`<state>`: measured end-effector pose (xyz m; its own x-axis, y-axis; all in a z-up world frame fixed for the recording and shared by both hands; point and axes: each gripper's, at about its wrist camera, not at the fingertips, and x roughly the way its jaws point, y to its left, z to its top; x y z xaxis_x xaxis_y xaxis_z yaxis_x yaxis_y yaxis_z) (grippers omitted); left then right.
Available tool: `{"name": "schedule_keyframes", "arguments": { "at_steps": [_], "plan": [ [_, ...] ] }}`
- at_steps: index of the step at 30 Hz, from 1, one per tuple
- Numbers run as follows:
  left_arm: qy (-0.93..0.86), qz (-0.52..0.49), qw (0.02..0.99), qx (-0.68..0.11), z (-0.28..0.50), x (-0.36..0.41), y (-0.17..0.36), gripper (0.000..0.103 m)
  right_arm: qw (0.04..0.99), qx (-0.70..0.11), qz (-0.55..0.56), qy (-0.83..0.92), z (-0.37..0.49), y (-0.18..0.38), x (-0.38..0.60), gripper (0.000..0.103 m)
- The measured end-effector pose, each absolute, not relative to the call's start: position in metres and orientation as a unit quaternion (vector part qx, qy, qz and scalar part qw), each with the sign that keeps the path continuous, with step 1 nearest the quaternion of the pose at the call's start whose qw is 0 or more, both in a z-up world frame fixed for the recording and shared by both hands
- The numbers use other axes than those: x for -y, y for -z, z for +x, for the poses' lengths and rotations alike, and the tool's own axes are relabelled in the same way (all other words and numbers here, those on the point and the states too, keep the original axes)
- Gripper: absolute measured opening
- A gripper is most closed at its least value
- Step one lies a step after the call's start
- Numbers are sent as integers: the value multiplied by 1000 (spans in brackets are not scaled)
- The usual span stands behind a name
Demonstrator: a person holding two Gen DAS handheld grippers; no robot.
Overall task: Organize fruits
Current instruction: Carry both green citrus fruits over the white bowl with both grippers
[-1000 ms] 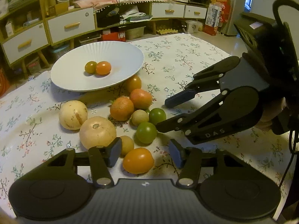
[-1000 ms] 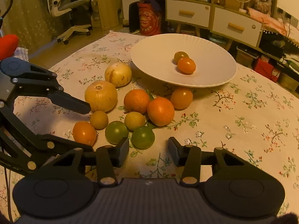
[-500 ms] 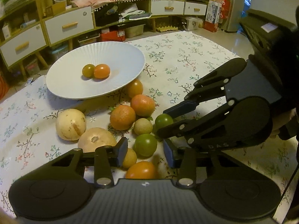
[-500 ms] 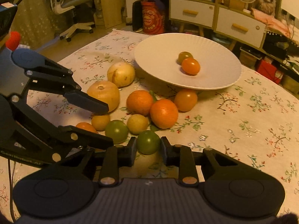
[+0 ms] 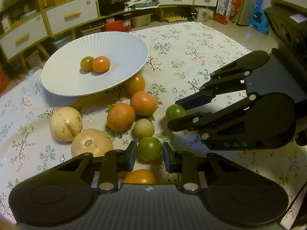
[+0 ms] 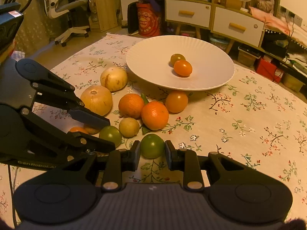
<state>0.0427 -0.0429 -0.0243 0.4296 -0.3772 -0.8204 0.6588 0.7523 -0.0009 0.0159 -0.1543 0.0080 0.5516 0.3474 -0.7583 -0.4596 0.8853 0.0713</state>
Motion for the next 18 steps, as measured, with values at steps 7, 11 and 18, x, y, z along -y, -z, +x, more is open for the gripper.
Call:
{"name": "schedule_keyframes", "arguments": {
  "at_steps": [7, 11, 18],
  "plan": [
    [310, 155, 828, -440, 44, 44, 26, 16, 878, -416, -69, -227, 16, -7, 154, 24],
    [307, 151, 831, -439, 44, 44, 26, 15, 879, -415, -69, -225, 15, -8, 154, 24],
    [310, 148, 833, -434, 42, 43, 22, 15, 881, -412, -67, -223, 14, -11, 155, 24]
  ]
}}
